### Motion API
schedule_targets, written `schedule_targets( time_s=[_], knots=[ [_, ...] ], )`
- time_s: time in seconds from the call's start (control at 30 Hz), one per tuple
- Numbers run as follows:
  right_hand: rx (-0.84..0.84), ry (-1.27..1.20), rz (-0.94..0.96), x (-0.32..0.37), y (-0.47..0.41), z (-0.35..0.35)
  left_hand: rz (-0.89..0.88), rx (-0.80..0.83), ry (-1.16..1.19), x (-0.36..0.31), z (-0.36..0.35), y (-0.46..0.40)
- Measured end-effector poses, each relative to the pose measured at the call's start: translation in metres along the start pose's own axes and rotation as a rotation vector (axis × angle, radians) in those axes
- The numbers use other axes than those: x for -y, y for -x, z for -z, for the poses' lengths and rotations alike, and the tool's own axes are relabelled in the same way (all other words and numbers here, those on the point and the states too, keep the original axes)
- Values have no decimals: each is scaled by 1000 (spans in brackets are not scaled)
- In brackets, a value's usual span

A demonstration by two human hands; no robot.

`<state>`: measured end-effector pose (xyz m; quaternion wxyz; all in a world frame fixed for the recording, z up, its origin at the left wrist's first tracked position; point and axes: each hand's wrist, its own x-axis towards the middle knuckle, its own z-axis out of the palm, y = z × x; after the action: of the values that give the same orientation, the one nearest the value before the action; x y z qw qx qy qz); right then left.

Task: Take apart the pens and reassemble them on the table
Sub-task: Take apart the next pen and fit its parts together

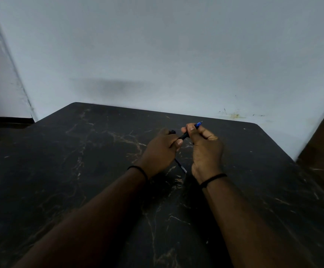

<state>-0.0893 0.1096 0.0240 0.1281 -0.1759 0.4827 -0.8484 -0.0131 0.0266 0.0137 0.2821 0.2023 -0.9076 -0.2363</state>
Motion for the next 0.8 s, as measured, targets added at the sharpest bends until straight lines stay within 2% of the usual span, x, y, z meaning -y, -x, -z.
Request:
schedule_targets(
  time_s=[0.07, 0.13, 0.27, 0.33, 0.47, 0.53, 0.6, 0.73, 0.8],
  knots=[
    [-19, -9, -9, -1, -1, 1, -43, -86, -135, -1, -2, 1],
    [8, -8, -28, -1, -1, 2, -67, -159, -154, -2, -5, 2],
    [135, 46, -12, -2, 3, 1, -71, -126, 106, -1, -7, 3],
    [129, 130, 83, -2, 4, 1, -54, -132, 218, -1, -5, 3],
    [152, 353, 275, -2, 1, 7, 108, -307, 634, 0, 8, 1],
    [249, 434, 163, -4, 2, 6, 189, -240, 844, 8, 12, -2],
    [387, 462, -35, -6, 6, 2, 189, -115, 992, 16, 14, -2],
    [637, 203, -340, -2, 11, 1, 138, 85, 1146, 17, 21, 0],
    [717, 178, -452, 1, 8, 6, 148, 151, 1198, 20, 25, 1]
  ],
)
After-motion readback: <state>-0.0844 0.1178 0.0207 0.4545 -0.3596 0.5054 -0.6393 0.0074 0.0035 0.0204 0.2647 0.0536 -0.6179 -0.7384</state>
